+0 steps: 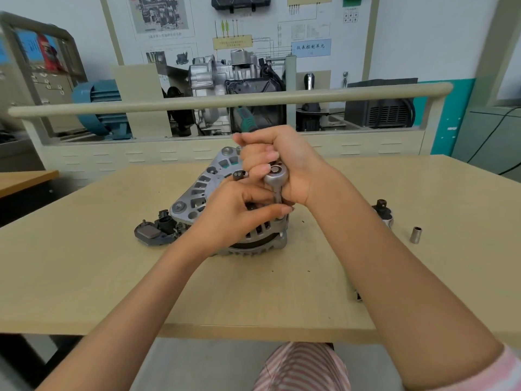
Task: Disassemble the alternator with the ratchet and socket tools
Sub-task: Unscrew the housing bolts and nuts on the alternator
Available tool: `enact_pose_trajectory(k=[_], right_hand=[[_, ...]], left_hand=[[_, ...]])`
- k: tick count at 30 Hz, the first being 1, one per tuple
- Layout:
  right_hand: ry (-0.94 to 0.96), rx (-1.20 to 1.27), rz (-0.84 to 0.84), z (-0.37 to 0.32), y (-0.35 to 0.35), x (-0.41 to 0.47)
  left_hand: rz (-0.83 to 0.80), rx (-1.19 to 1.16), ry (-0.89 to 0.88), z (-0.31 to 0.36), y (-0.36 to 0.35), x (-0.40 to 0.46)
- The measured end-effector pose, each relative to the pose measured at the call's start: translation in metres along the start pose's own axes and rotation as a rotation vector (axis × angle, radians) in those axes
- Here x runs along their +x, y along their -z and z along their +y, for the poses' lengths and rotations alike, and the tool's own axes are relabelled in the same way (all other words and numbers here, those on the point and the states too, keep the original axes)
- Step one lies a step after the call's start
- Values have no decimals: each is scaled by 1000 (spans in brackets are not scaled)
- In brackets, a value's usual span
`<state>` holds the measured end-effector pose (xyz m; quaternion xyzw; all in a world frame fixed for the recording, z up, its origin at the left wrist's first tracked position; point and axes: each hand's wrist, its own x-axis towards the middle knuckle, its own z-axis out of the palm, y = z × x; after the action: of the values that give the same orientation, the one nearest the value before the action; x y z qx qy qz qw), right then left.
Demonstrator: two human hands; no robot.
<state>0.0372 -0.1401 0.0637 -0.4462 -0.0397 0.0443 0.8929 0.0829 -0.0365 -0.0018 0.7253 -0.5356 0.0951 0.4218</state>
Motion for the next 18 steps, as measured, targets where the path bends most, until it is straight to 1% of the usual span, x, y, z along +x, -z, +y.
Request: enact_pose_trajectory(k=[2,4,6,7,8,10,12,15,18], right_hand=[[215,-17,144,10,-3,-2],[523,-35,335,21,-7,-4],[823,17,519,34,-9,-8],[917,64,560,40,-9,-9],[967,108,563,44,-8,-10],[958,144,527,46,-7,-10],[856,128,500,38,-5,-9],[577,53,417,19,-1,-6],[221,-81,216,3,1,-7]], left_hand=[[-8,11,8,-2,0,-1],[11,26,5,-3,0,-1],[57,57,33,-2,-2,-1],[70,81,44,-1,-3,-1],[77,94,45,0,-3,-1],[78,102,38,1,-3,-2],[54,104,26,-2,-2,-2],[32,73,14,-2,-1,-1],[14,35,8,1,-1,1]])
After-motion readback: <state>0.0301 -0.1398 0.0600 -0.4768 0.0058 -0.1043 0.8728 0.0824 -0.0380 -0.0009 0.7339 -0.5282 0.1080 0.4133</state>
